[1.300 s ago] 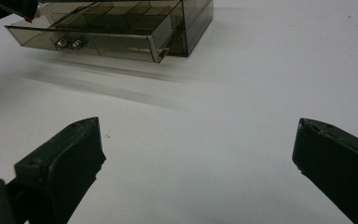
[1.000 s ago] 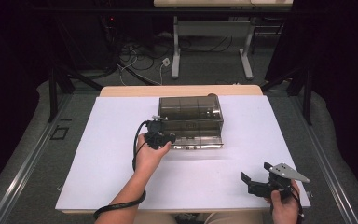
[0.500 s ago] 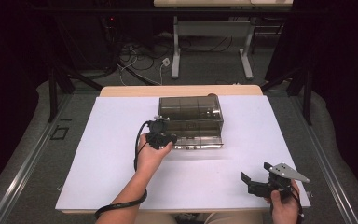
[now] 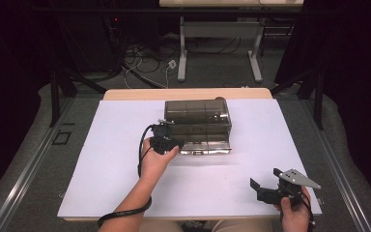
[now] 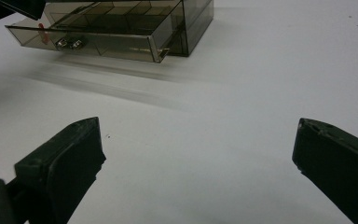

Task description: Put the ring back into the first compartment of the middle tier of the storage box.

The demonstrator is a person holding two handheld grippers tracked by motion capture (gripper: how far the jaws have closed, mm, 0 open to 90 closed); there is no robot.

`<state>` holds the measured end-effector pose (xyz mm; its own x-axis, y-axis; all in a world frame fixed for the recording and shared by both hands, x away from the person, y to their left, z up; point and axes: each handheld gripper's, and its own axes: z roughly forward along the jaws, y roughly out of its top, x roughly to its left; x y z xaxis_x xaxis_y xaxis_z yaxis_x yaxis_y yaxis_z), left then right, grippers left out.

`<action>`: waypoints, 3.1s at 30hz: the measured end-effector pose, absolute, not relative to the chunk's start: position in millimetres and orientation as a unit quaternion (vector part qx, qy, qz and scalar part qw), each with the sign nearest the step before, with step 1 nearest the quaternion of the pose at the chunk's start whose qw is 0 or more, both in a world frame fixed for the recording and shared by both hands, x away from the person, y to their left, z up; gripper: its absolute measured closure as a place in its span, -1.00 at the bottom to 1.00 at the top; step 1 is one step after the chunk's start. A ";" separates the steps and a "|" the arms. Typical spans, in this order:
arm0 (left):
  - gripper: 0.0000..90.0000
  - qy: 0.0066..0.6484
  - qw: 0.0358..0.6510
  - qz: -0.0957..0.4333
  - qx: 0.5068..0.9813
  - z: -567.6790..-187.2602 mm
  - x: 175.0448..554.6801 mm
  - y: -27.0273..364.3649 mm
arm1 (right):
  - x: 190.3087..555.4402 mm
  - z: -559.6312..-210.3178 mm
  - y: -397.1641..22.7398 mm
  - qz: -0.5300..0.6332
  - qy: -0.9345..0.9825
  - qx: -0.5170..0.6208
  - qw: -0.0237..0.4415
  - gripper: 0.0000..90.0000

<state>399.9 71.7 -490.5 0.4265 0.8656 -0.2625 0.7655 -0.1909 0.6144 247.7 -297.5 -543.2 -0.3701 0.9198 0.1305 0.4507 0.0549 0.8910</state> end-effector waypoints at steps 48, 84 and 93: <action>-0.20 0.493 0.395 0.113 0.767 -471.8 385.4 102.9 | 248.8 -544.4 -298.5 0.471 0.678 0.505 0.252 -0.97; -0.97 0.474 0.433 0.141 0.754 -474.9 343.0 159.4 | 248.9 -544.0 -297.4 0.471 0.681 0.503 0.249 -0.97; -0.99 0.480 0.427 0.172 0.746 -488.0 328.8 183.3 | 248.4 -544.1 -296.8 0.469 0.683 0.502 0.248 -0.97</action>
<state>328.8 183.3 -488.0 0.4795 0.8639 -0.1540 0.5701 -0.1732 0.8031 248.4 -296.8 -544.1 -0.3724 0.9186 0.1320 0.4534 0.0560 0.8895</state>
